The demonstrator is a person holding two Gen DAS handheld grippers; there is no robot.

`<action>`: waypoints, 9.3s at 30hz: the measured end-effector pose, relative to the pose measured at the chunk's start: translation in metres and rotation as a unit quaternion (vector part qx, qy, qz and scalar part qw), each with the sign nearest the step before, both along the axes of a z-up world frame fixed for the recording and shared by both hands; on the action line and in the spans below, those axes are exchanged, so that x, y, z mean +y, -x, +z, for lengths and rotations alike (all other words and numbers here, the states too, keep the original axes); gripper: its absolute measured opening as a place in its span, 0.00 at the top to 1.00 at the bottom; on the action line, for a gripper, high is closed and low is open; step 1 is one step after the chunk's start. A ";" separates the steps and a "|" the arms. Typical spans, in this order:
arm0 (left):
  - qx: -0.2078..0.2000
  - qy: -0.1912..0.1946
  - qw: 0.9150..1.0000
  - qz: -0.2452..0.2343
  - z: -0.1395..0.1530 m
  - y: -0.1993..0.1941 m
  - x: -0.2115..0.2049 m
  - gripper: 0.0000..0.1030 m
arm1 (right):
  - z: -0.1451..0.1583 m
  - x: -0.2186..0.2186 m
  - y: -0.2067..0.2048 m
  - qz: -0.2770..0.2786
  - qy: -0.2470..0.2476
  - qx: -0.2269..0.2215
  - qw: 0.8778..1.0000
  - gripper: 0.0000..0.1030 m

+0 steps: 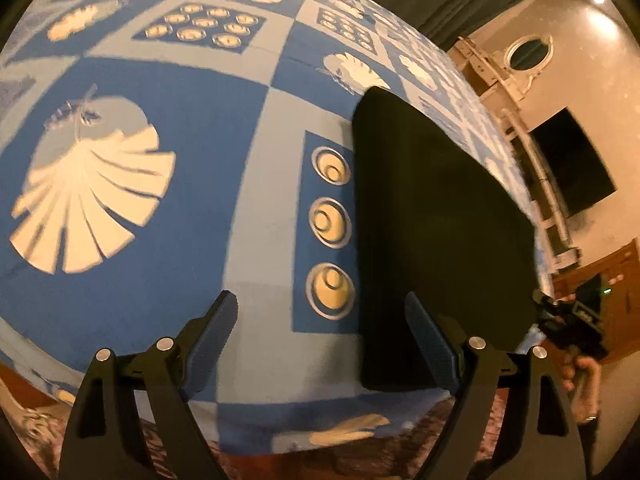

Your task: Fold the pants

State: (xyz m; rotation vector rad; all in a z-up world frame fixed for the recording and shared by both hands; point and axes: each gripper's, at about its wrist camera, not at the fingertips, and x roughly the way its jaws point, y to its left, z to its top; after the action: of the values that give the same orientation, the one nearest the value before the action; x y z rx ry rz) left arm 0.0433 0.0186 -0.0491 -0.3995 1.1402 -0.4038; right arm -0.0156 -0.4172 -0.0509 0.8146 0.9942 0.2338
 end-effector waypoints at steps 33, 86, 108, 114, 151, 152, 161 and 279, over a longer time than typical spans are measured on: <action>0.038 0.124 0.991 -0.038 -0.021 0.006 -0.034 0.58 | -0.036 0.017 0.008 0.026 -0.040 0.012 0.999 0.63; 0.017 0.170 0.985 -0.027 -0.026 0.003 -0.015 0.71 | -0.043 0.030 -0.008 0.046 -0.064 -0.021 0.997 0.65; 0.015 0.183 0.982 0.048 -0.028 0.006 0.046 0.71 | -0.036 0.099 -0.061 0.111 -0.024 -0.020 0.993 0.65; 0.019 0.188 0.980 0.057 -0.030 0.007 0.045 0.71 | -0.033 0.104 -0.058 0.117 -0.016 -0.022 0.993 0.65; -0.049 0.133 0.989 0.041 0.015 0.013 0.076 0.28 | -0.021 0.103 -0.060 0.117 0.031 -0.041 0.992 0.40; -0.052 0.126 0.990 0.042 0.017 0.009 0.079 0.27 | -0.020 0.096 -0.062 0.110 0.019 -0.043 0.993 0.39; -0.034 0.104 0.994 0.006 0.000 -0.067 0.071 0.26 | -0.034 0.045 -0.112 0.034 -0.125 -0.041 0.991 0.29; -0.018 0.172 0.984 -0.045 -0.035 -0.079 0.035 0.57 | -0.046 0.106 -0.110 0.127 -0.079 -0.033 0.988 0.71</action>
State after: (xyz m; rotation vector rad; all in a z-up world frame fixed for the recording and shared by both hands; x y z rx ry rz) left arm 0.1219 0.0539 -0.0837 -0.6397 1.0561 -0.6893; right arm 0.0946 -0.3113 -0.0971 0.8174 1.0253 0.5615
